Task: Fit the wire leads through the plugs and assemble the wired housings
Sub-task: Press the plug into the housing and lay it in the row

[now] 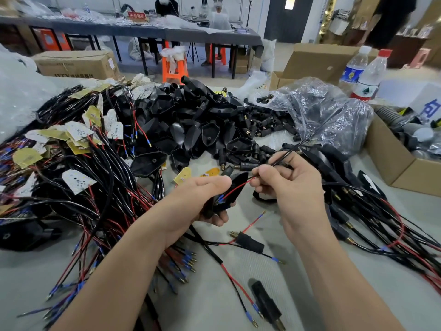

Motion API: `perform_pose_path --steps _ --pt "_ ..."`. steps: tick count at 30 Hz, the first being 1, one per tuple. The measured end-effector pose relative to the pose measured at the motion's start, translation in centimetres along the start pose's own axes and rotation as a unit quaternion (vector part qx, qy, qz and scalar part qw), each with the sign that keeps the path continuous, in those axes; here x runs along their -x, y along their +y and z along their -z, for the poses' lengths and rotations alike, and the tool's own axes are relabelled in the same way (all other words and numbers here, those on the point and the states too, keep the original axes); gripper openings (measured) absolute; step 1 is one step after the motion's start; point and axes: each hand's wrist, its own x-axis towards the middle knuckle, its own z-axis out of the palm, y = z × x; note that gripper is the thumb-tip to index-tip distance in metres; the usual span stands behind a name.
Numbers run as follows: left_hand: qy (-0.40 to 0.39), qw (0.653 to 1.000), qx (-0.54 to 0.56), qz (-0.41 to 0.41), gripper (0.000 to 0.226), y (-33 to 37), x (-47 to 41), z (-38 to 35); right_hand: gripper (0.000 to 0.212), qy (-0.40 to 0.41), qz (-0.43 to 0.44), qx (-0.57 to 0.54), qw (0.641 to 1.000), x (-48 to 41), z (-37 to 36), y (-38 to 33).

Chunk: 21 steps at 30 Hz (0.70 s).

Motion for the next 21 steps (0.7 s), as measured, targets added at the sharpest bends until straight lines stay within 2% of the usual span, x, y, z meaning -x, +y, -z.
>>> perform_pose_path --steps 3,5,7,11,13,15,18,21 --pt "0.005 1.000 0.013 0.019 0.049 0.2 0.1 -0.2 0.015 0.026 0.030 0.077 0.996 0.0 0.3 0.3" --pt "0.050 0.999 0.013 0.017 0.041 0.0 -0.1 -0.4 0.013 0.019 0.036 0.089 0.995 0.1 0.1 0.4" --pt "0.094 0.995 0.021 -0.003 0.027 -0.4 -0.4 -0.6 0.017 -0.013 0.033 0.056 0.998 0.2 -0.3 0.4" --pt "0.122 0.991 0.037 -0.035 0.014 -0.7 -0.8 -1.2 0.034 -0.071 0.001 -0.019 0.997 0.4 -0.7 0.3" --pt "0.163 0.985 0.027 -0.044 0.013 -0.9 -1.0 -1.3 0.024 -0.072 -0.016 -0.038 0.997 0.3 -0.6 0.2" --pt "0.189 0.980 0.015 -0.053 0.022 -1.0 -1.1 -1.3 0.016 -0.078 -0.028 -0.037 0.996 0.2 -0.4 0.1" --pt "0.196 0.978 -0.001 -0.079 0.018 -1.0 -1.0 -1.2 0.013 -0.086 -0.036 -0.046 0.995 0.3 -0.7 0.1" --pt "0.150 0.985 0.015 -0.083 0.015 -0.7 -0.8 -1.1 0.014 -0.039 -0.016 -0.049 0.998 0.2 -0.8 0.4"
